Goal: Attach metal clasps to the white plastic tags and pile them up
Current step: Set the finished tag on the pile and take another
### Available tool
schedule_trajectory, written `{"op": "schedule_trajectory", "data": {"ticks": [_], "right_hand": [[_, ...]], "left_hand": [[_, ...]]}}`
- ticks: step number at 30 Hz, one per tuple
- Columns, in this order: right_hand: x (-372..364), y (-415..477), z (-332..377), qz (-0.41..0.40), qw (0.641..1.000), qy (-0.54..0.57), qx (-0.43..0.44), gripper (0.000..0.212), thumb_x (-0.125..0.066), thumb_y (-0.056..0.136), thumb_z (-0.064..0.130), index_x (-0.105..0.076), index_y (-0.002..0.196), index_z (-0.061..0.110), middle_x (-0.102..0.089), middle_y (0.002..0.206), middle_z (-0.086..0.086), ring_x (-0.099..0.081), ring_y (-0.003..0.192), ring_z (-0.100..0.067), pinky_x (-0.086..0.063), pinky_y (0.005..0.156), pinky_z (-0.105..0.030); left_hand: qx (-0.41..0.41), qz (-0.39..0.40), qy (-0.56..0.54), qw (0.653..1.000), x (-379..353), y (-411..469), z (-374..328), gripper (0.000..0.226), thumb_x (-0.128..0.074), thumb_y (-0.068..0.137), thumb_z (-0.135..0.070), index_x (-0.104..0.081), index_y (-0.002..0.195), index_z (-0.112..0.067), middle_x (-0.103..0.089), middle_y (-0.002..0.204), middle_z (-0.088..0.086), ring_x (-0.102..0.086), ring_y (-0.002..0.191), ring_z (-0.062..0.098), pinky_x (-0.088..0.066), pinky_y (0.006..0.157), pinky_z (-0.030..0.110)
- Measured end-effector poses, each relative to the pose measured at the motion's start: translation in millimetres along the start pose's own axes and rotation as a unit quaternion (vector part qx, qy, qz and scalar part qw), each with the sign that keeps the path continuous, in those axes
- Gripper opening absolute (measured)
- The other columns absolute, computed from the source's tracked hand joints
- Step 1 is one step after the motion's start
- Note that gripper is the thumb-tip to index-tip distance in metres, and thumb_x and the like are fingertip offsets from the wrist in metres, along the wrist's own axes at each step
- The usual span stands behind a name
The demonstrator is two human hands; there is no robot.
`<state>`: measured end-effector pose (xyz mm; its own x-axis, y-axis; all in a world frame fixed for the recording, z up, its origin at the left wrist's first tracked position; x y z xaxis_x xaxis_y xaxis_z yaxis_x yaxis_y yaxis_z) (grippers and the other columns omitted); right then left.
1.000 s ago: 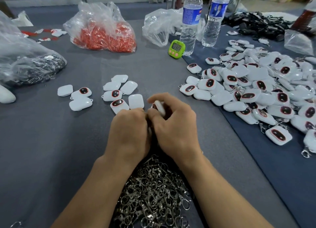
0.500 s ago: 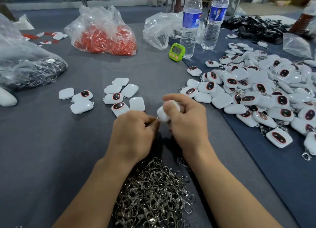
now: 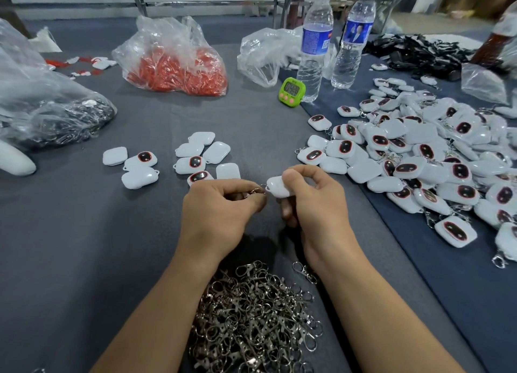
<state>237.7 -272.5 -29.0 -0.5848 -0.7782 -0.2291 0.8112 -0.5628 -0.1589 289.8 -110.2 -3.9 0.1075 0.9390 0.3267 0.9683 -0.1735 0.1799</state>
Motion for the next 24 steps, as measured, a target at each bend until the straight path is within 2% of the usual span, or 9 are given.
{"op": "schedule_trajectory", "data": {"ticks": [4,6,10,12,14,16,17,20,24], "right_hand": [[2,2,-3,0.011,0.999,0.016,-0.028,0.007,-0.065,0.097,0.015,-0.06,0.099,0.01,-0.052,0.053,-0.006,-0.035,0.035,-0.012,-0.024,0.037,-0.018],[3,3,-4,0.015,0.999,0.019,-0.031,0.013,-0.067,0.097,0.019,-0.063,0.101,0.007,-0.051,0.054,-0.007,-0.033,0.035,-0.012,-0.024,0.037,-0.018],[2,5,-5,0.03,0.999,0.022,-0.032,0.018,-0.069,0.096,0.022,-0.067,0.096,0.005,-0.052,0.055,-0.006,-0.035,0.036,-0.012,-0.025,0.037,-0.019],[-2,5,-5,0.06,0.998,-0.016,-0.031,0.01,-0.068,0.096,0.015,-0.07,0.098,0.006,-0.057,0.058,-0.007,-0.041,0.039,-0.012,-0.03,0.038,-0.02],[-7,3,-4,0.109,0.992,-0.058,-0.035,0.012,-0.067,0.095,0.007,-0.071,0.105,0.008,-0.063,0.063,-0.008,-0.049,0.045,-0.013,-0.036,0.041,-0.021],[-8,3,-4,0.137,0.988,-0.045,-0.05,0.014,-0.065,0.094,0.003,-0.071,0.106,0.005,-0.066,0.066,-0.009,-0.054,0.046,-0.013,-0.04,0.042,-0.021],[-7,3,-3,0.137,0.988,-0.024,-0.061,0.012,-0.064,0.094,0.002,-0.072,0.103,0.004,-0.067,0.066,-0.008,-0.054,0.046,-0.013,-0.04,0.042,-0.02],[-1,7,-1,0.114,0.99,0.025,-0.082,0.014,-0.062,0.096,0.006,-0.073,0.088,0.005,-0.063,0.061,-0.004,-0.051,0.044,-0.009,-0.036,0.04,-0.017],[4,11,4,0.099,0.994,0.007,-0.053,0.022,-0.065,0.097,0.015,-0.068,0.076,0.008,-0.06,0.058,-0.004,-0.046,0.041,-0.01,-0.032,0.038,-0.019]], "left_hand": [[-0.066,-0.023,0.06,0.996,4,-2,-12,0.027,-0.087,0.073,-0.024,-0.076,0.075,-0.049,-0.068,0.083,-0.021,-0.061,0.073,-0.004,-0.038,0.063,0.003],[-0.096,-0.008,0.09,0.991,0,-6,-19,0.028,-0.084,0.077,-0.025,-0.074,0.08,-0.05,-0.068,0.088,-0.032,-0.062,0.08,-0.01,-0.039,0.067,0.002],[-0.105,0.012,0.127,0.986,-7,-14,-22,0.044,-0.073,0.084,-0.029,-0.058,0.099,-0.068,-0.069,0.072,-0.028,-0.066,0.067,0.0,-0.048,0.061,0.016],[-0.098,-0.009,0.139,0.985,-3,-12,-17,0.036,-0.069,0.083,-0.027,-0.068,0.104,-0.056,-0.07,0.07,-0.019,-0.064,0.066,0.003,-0.048,0.065,0.016],[-0.092,-0.034,0.147,0.984,3,-8,-13,0.032,-0.071,0.083,-0.023,-0.076,0.108,-0.042,-0.07,0.072,-0.018,-0.06,0.065,-0.006,-0.044,0.067,0.006],[-0.103,-0.034,0.157,0.982,4,-8,-13,0.03,-0.073,0.084,-0.024,-0.077,0.109,-0.04,-0.07,0.084,-0.025,-0.057,0.066,-0.015,-0.04,0.067,0.001],[-0.108,-0.025,0.158,0.981,2,-9,-15,0.028,-0.072,0.084,-0.029,-0.075,0.107,-0.045,-0.069,0.085,-0.026,-0.058,0.066,-0.013,-0.042,0.064,0.003],[-0.128,0.01,0.187,0.974,-5,-13,-20,0.026,-0.063,0.083,-0.048,-0.062,0.106,-0.061,-0.064,0.065,-0.016,-0.057,0.058,0.008,-0.048,0.054,0.028],[-0.137,0.054,0.191,0.97,-11,-14,-19,0.018,-0.062,0.085,-0.05,-0.068,0.102,-0.05,-0.061,0.059,-0.015,-0.055,0.057,0.009,-0.045,0.052,0.028]]}}
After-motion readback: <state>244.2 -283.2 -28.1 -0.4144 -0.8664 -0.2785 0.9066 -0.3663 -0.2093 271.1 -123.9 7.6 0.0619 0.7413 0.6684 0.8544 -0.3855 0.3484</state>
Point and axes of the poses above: each hand's wrist, its own y-axis towards the middle knuckle, its own x-axis out of the back of the hand, z = x × y, the point moved 8 cm from there along y, towards the middle knuckle
